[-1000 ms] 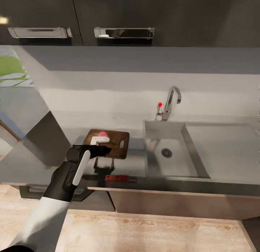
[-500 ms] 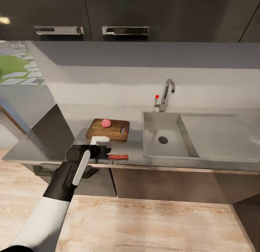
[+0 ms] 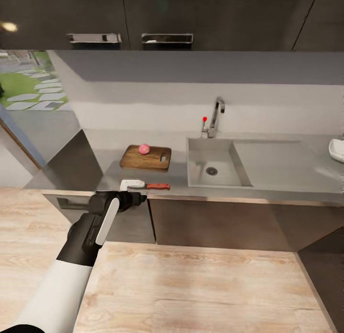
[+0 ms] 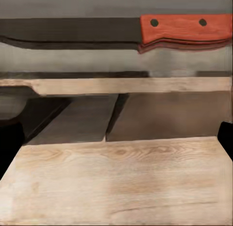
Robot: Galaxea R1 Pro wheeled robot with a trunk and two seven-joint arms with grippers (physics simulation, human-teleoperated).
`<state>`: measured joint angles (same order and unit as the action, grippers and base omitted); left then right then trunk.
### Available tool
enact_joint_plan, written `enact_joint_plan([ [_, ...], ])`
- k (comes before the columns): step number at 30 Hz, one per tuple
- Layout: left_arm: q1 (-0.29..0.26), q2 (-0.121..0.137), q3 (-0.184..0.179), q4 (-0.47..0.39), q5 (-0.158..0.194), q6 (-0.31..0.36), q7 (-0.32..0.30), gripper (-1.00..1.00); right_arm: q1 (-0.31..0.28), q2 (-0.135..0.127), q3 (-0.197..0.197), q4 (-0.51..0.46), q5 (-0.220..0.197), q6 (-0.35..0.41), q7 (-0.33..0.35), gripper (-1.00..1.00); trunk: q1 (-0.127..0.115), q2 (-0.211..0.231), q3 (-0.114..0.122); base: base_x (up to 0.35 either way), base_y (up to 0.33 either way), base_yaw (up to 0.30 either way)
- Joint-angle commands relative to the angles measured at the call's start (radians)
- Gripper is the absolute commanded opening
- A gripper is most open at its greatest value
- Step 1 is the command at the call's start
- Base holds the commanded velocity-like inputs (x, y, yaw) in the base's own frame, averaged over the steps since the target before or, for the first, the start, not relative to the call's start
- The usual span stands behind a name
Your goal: In the kitchen, take the Vidalia onion out of the sink, dice it on the chopping board with the paring knife, put the diced onion into the bowl on the countertop, then place both the paring knife and the chopping board into the sink.
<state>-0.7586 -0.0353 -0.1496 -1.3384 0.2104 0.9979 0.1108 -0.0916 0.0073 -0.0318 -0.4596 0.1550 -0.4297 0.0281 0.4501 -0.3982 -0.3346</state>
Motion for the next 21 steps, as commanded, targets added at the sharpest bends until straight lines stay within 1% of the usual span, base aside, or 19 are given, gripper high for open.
enact_joint_plan([
  [1,-0.001,0.000,-0.001,0.001,0.011,0.004,0.010,1.00,0.000,0.001,-0.004,0.000,0.005,-0.003,0.003,1.00,0.000,-0.002,-0.002,-0.340,0.000,0.000],
  [6,-0.001,0.000,-0.002,0.007,0.011,0.004,0.010,1.00,0.000,0.001,-0.004,0.000,0.005,-0.003,0.003,1.00,0.000,-0.002,-0.002,-0.336,0.000,0.000],
  [10,0.004,0.000,-0.002,0.031,0.011,0.002,0.009,1.00,0.000,0.000,-0.004,0.001,0.005,-0.003,0.003,1.00,0.000,-0.002,-0.002,-0.077,0.000,0.000],
  [12,0.022,0.000,-0.002,0.034,0.011,0.001,0.008,1.00,0.000,0.000,-0.004,0.001,0.005,-0.003,0.002,1.00,0.000,-0.002,-0.002,-0.021,0.000,0.000],
  [14,0.065,0.000,-0.002,0.037,0.011,-0.008,0.006,1.00,0.000,0.000,-0.004,0.001,0.005,-0.003,0.002,1.00,0.000,-0.002,-0.002,-0.007,0.000,0.000],
  [15,0.078,0.000,-0.002,0.038,0.011,-0.015,0.006,1.00,0.000,0.000,-0.004,0.001,0.005,-0.003,0.002,1.00,0.000,-0.002,-0.002,-0.004,0.000,0.000],
  [16,0.109,0.001,-0.002,0.041,0.011,-0.040,0.006,1.00,0.000,0.000,-0.005,0.001,0.005,-0.003,0.003,1.00,0.000,-0.002,-0.002,-0.003,0.000,0.000],
  [17,0.148,0.001,-0.002,0.045,0.011,-0.080,0.006,1.00,0.000,0.000,-0.005,0.001,0.005,-0.003,0.003,1.00,0.000,-0.002,-0.002,-0.002,0.000,0.000],
  [18,0.192,0.002,-0.002,0.051,0.011,-0.134,0.006,1.00,0.000,0.000,-0.005,0.001,0.005,-0.003,0.003,1.00,0.000,-0.002,-0.002,-0.001,0.000,0.000],
  [19,0.215,0.002,-0.002,0.054,0.011,-0.166,0.006,1.00,0.000,0.000,-0.005,0.001,0.005,-0.003,0.003,1.00,0.000,-0.002,-0.002,0.000,0.000,0.000],
  [20,0.261,0.002,-0.001,0.061,0.010,-0.231,0.006,1.00,0.000,0.000,-0.005,0.001,0.005,-0.003,0.003,1.00,0.000,-0.002,-0.002,0.000,0.000,0.000],
  [21,0.333,0.003,-0.001,0.074,0.010,-0.327,0.006,1.00,0.000,0.000,-0.005,0.001,0.005,-0.003,0.003,1.00,0.000,-0.002,-0.002,0.000,0.000,0.000],
])
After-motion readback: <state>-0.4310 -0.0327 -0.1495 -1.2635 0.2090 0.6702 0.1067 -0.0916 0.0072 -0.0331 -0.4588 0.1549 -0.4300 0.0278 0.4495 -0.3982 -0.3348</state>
